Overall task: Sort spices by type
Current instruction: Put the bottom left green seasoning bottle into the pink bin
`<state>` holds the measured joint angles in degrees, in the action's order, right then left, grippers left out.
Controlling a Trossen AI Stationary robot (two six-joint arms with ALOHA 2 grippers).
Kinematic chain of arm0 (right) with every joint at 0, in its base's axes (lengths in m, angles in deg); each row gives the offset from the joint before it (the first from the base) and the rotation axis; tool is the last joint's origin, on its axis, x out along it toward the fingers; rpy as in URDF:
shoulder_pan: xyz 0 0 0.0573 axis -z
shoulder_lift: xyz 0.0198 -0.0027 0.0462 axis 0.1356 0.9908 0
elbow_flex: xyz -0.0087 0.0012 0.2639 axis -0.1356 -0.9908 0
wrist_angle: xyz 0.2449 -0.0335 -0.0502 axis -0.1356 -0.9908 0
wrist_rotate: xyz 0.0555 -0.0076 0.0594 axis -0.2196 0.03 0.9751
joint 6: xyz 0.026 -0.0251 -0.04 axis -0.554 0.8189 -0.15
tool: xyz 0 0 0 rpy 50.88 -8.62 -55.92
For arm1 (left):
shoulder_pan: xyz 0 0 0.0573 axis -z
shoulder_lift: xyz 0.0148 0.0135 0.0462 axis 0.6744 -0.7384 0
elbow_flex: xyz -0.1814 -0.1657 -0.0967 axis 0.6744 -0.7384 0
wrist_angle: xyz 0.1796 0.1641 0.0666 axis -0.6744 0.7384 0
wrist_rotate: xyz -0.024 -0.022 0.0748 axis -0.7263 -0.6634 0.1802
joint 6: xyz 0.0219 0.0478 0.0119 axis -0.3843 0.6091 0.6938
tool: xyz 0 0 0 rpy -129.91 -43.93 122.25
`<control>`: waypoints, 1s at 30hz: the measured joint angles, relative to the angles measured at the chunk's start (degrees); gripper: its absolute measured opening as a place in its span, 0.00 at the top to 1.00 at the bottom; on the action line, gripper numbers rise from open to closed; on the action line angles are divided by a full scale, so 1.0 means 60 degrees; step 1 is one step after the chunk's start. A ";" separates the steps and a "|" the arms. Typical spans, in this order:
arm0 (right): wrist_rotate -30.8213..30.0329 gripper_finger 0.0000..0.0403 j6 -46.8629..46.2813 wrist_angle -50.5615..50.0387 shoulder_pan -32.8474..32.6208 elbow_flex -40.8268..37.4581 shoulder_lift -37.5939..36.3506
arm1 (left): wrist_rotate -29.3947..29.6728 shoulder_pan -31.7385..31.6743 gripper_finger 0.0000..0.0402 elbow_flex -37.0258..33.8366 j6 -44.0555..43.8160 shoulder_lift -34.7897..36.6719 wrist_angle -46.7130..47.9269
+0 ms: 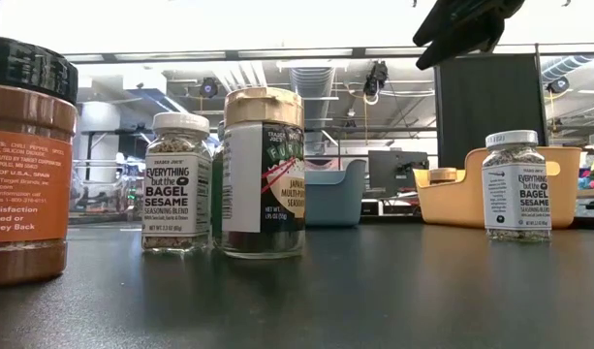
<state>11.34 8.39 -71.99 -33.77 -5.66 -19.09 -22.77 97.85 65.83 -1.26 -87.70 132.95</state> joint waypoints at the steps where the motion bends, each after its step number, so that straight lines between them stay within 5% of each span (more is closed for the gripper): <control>1: 0.0000 0.23 -0.0003 0.0000 0.0000 0.0000 0.0000 | 0.0000 0.0000 0.47 -0.0003 0.0075 -0.0038 0.0004; 20: 0.0000 0.23 0.0000 0.0004 0.0000 0.0007 0.0000 | -0.0412 -0.0001 0.46 0.0043 0.0274 -0.0638 0.0031; 30: 0.0000 0.19 -0.0007 0.0011 0.0000 0.0007 0.0000 | -0.0442 0.0000 0.33 0.0032 0.0252 -0.0647 0.0063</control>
<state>11.34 8.35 -71.93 -33.77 -5.62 -19.09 -25.42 97.85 66.02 0.25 -91.58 133.33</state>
